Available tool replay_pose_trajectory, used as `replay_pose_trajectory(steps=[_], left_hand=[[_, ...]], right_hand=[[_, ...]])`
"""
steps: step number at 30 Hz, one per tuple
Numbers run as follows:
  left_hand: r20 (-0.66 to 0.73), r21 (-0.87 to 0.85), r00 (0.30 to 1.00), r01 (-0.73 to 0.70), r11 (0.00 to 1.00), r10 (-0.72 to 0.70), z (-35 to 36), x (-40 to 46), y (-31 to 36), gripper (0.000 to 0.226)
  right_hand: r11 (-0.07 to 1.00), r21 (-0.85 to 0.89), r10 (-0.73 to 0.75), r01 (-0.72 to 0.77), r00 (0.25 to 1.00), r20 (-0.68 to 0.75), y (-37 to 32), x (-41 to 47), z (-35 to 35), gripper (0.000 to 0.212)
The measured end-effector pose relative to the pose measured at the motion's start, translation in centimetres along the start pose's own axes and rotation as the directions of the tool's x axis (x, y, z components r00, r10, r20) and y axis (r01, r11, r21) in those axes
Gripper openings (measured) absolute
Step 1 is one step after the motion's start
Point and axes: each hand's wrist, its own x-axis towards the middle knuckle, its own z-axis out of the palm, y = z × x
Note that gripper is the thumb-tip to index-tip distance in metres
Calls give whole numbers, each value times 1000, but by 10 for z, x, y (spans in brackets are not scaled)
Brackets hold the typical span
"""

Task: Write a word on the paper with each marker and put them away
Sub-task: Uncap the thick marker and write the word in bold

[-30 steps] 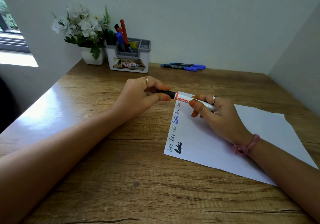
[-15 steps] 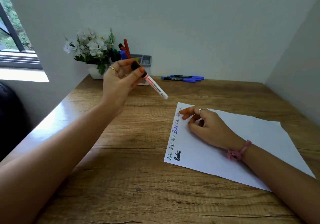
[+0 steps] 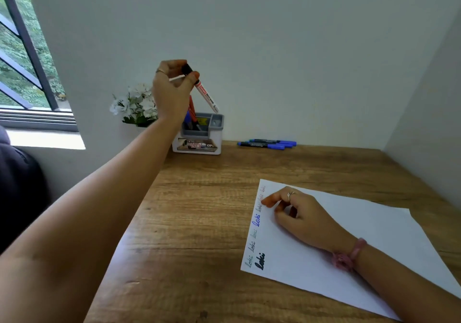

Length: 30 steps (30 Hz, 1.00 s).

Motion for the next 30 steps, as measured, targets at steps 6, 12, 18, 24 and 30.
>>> replay_pose_trajectory(steps=[6,12,18,24,30], left_hand=[[91,257,996,-40,966,17,25,18,-32,24],[119,400,993,-30,916,-19,37,31,-50,24],[151,459,985,1,888,-79,48,38,-60,26],[211,558,972,-35,829,-101,57,47,-76,27],[280,644,957,-131,753,-73,56,51,-80,39]], right_hand=[[1000,6,0,0,1000,-5,-3,0,-1,34],[1000,28,-5,5,1000,-16,1,3,1,34],[999,43,-6,7,1000,-16,4,4,1,37],[999,48,-9,9,1000,0,7,5,2,33],[998,59,-3,3,1000,5,7,5,2,32]])
